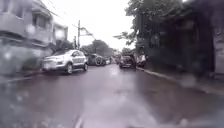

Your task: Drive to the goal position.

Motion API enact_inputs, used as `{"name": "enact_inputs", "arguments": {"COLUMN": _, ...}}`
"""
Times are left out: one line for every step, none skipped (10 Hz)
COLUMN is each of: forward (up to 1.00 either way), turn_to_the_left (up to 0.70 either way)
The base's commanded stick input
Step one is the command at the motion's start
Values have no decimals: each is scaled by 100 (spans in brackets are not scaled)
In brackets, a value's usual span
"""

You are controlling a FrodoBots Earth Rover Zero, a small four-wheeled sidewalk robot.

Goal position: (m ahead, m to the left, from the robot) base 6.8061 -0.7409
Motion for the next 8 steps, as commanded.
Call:
{"name": "enact_inputs", "arguments": {"forward": 100, "turn_to_the_left": 0}}
{"name": "enact_inputs", "arguments": {"forward": 100, "turn_to_the_left": 0}}
{"name": "enact_inputs", "arguments": {"forward": 100, "turn_to_the_left": 0}}
{"name": "enact_inputs", "arguments": {"forward": 100, "turn_to_the_left": 0}}
{"name": "enact_inputs", "arguments": {"forward": 100, "turn_to_the_left": 0}}
{"name": "enact_inputs", "arguments": {"forward": 100, "turn_to_the_left": 0}}
{"name": "enact_inputs", "arguments": {"forward": 100, "turn_to_the_left": 0}}
{"name": "enact_inputs", "arguments": {"forward": 100, "turn_to_the_left": 0}}
